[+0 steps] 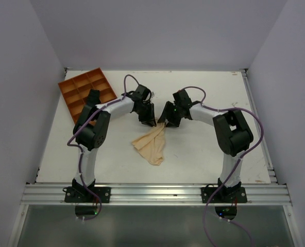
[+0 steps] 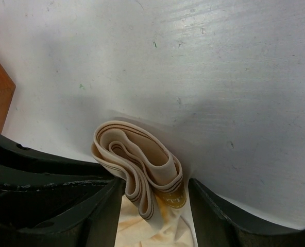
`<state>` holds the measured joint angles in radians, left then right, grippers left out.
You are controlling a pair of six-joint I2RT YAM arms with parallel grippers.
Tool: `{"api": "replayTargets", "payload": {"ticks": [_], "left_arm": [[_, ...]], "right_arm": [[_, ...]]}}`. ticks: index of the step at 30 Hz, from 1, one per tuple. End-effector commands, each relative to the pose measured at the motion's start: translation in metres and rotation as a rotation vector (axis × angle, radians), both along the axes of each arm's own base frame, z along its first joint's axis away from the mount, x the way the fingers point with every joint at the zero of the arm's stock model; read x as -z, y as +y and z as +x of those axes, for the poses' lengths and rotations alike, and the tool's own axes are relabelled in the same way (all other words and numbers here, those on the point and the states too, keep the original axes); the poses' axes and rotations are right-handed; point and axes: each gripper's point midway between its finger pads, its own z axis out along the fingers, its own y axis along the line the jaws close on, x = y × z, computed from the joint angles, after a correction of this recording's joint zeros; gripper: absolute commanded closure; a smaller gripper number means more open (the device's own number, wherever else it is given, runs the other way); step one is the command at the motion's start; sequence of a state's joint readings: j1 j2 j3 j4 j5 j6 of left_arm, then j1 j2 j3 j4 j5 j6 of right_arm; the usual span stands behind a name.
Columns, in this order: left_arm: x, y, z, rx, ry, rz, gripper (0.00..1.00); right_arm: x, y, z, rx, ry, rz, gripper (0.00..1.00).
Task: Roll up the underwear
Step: Fold the underwear
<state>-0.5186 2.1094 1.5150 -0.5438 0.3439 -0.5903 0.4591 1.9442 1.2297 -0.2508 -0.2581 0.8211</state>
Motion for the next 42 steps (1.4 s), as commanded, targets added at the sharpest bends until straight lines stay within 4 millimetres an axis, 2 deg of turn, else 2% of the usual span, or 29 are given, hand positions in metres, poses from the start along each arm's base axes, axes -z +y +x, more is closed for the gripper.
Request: {"api": "replayTargets", "payload": {"ticks": [1, 3, 5, 6, 8, 12, 14, 16, 18, 19, 21, 22, 24, 25, 27, 28, 32, 35, 38, 42], "left_arm": [[-0.002, -0.005, 0.005, 0.011, -0.021, 0.002, 0.75], [-0.003, -0.005, 0.005, 0.011, -0.022, -0.002, 0.75], [-0.003, -0.006, 0.005, 0.012, -0.023, -0.002, 0.75], [-0.004, -0.006, 0.006, 0.014, -0.025, -0.003, 0.74], [-0.006, -0.005, 0.007, 0.016, -0.032, 0.000, 0.73], [-0.025, 0.000, 0.013, 0.038, -0.066, 0.035, 0.66], [-0.038, 0.010, 0.017, 0.062, -0.116, 0.080, 0.64], [-0.049, 0.021, 0.012, 0.091, -0.137, 0.102, 0.62], [-0.051, 0.030, 0.006, 0.100, -0.134, 0.100, 0.62], [-0.058, 0.032, 0.002, 0.123, -0.150, 0.090, 0.62], [-0.054, 0.033, -0.015, 0.159, -0.130, 0.065, 0.62], [-0.065, 0.030, -0.021, 0.179, -0.149, 0.029, 0.62], [-0.062, 0.034, -0.037, 0.196, -0.141, 0.037, 0.62], [-0.072, 0.035, -0.041, 0.205, -0.168, 0.035, 0.62], [-0.069, 0.039, -0.054, 0.220, -0.163, 0.059, 0.62], [-0.073, 0.043, -0.055, 0.210, -0.188, 0.078, 0.61], [-0.060, 0.057, -0.063, 0.191, -0.198, 0.118, 0.57], [-0.048, 0.053, -0.070, 0.217, -0.174, 0.093, 0.52], [-0.040, 0.040, -0.073, 0.285, -0.169, 0.028, 0.50], [-0.051, 0.021, -0.066, 0.435, -0.281, -0.072, 0.45]], "right_arm": [[-0.003, 0.003, -0.002, 0.005, -0.001, 0.014, 0.42], [-0.002, 0.004, -0.002, 0.003, 0.002, 0.016, 0.44], [-0.001, 0.004, -0.003, 0.003, 0.005, 0.016, 0.55], [0.000, 0.004, -0.004, 0.000, 0.011, 0.020, 0.67], [0.001, 0.003, -0.005, 0.002, 0.018, 0.019, 0.78], [0.007, -0.007, -0.006, 0.027, 0.036, -0.003, 1.00], [0.008, -0.013, -0.008, 0.036, 0.043, -0.010, 1.00], [0.015, -0.026, -0.011, 0.060, 0.056, -0.030, 1.00], [0.019, -0.037, -0.016, 0.079, 0.071, -0.038, 1.00], [0.020, -0.042, -0.018, 0.089, 0.078, -0.045, 1.00], [0.021, -0.055, -0.022, 0.114, 0.085, -0.071, 1.00], [0.020, -0.060, -0.023, 0.124, 0.084, -0.084, 1.00], [0.016, -0.075, -0.026, 0.157, 0.081, -0.134, 1.00], [0.015, -0.080, -0.029, 0.161, 0.080, -0.150, 1.00], [0.015, -0.089, -0.034, 0.169, 0.083, -0.163, 1.00], [0.011, -0.091, -0.034, 0.169, 0.077, -0.164, 1.00], [0.014, -0.107, -0.044, 0.182, 0.095, -0.192, 1.00], [0.010, -0.108, -0.045, 0.192, 0.088, -0.181, 1.00], [0.007, -0.109, -0.045, 0.187, 0.084, -0.183, 1.00], [0.004, -0.108, -0.044, 0.196, 0.076, -0.171, 1.00]]}}
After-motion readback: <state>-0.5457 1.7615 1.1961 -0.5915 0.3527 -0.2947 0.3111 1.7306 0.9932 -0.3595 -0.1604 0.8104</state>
